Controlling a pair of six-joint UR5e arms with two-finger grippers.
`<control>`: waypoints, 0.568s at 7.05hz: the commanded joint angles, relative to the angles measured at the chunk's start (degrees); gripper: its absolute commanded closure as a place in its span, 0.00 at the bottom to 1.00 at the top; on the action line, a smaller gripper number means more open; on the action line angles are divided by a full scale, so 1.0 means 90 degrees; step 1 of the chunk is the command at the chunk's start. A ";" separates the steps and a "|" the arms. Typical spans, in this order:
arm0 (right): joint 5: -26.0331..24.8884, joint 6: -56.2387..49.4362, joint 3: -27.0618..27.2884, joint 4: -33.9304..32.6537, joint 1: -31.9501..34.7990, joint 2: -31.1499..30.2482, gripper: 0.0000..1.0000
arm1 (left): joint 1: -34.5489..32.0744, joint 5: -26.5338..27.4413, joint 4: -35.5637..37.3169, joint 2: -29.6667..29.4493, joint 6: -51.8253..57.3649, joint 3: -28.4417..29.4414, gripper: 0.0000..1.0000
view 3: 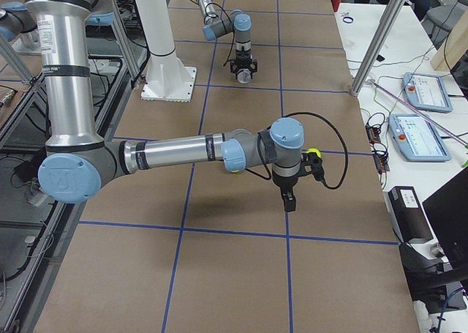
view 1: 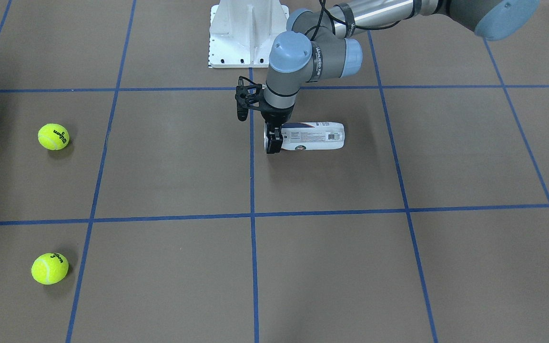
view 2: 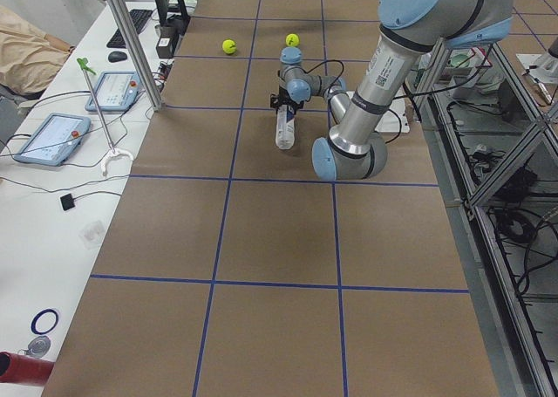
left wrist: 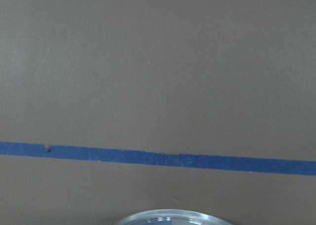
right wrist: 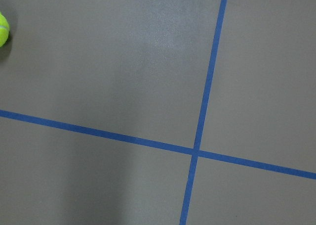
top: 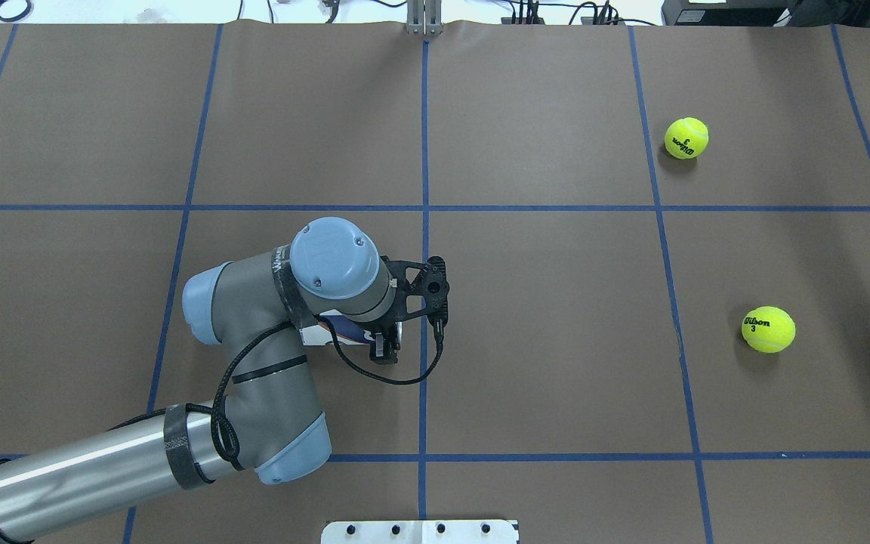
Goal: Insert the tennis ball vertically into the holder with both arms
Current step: 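Lower the left gripper and close it around the white can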
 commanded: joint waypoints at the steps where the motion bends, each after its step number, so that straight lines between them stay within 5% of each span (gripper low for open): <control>1: 0.0000 -0.0003 -0.0009 0.0000 0.0000 0.0000 0.00 | -0.0008 0.0004 0.0002 -0.0001 0.0001 -0.0020 0.29; 4: 0.0000 -0.0003 -0.0038 0.0000 0.0000 0.0000 0.00 | -0.0154 -0.0025 -0.1125 -0.0040 -0.0076 -0.0098 0.30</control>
